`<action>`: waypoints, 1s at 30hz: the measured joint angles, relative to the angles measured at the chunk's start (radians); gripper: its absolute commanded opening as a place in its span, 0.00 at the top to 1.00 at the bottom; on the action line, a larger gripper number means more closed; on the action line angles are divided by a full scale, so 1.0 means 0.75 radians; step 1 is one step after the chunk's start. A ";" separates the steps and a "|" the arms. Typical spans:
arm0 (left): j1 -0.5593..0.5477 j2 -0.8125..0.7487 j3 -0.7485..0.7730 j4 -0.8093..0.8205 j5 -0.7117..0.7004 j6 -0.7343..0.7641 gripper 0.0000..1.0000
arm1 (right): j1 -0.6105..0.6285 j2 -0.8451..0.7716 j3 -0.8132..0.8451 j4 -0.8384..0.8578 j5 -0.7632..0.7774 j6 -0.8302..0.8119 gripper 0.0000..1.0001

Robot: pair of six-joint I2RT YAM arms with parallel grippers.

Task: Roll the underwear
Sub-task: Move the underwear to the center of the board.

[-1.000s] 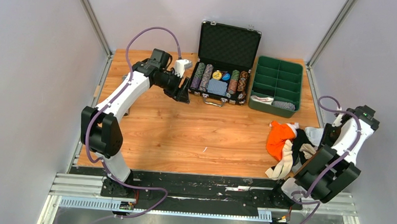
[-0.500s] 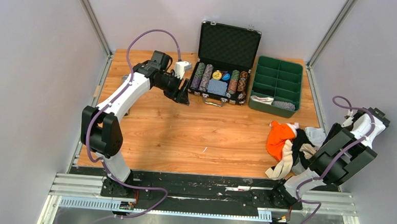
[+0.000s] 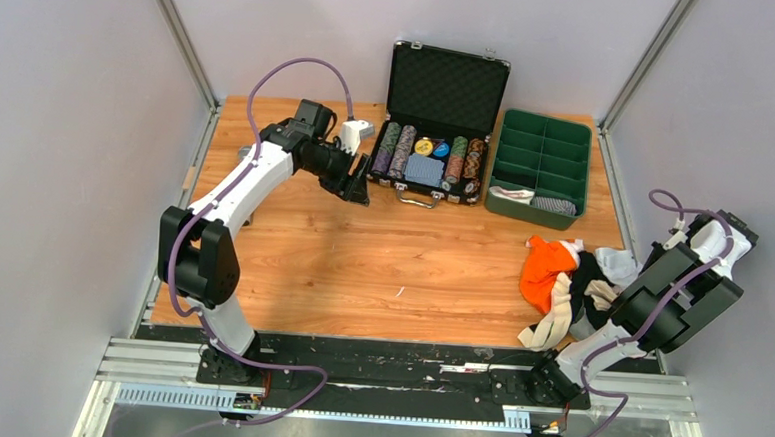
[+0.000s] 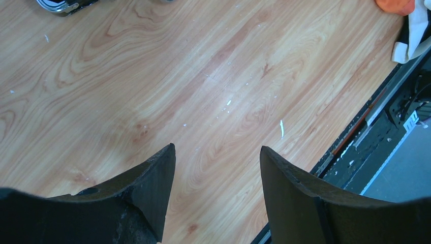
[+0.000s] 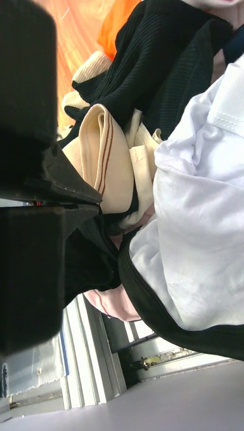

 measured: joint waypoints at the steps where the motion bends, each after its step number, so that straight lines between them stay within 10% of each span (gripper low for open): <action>1: 0.000 0.000 0.000 0.000 -0.001 0.000 0.31 | 0.000 0.000 0.000 -0.001 -0.004 0.007 1.00; 14: 0.000 0.000 0.000 0.001 -0.003 -0.007 0.31 | 0.096 -0.269 0.119 -0.119 -0.184 0.015 1.00; 22: 0.000 0.000 0.001 0.001 -0.033 -0.006 0.31 | 0.815 -0.607 0.545 -0.108 -0.490 -0.010 1.00; 30: 0.007 -0.025 0.074 0.007 -0.261 0.074 0.27 | 1.266 -0.476 0.974 -0.154 -0.838 0.007 1.00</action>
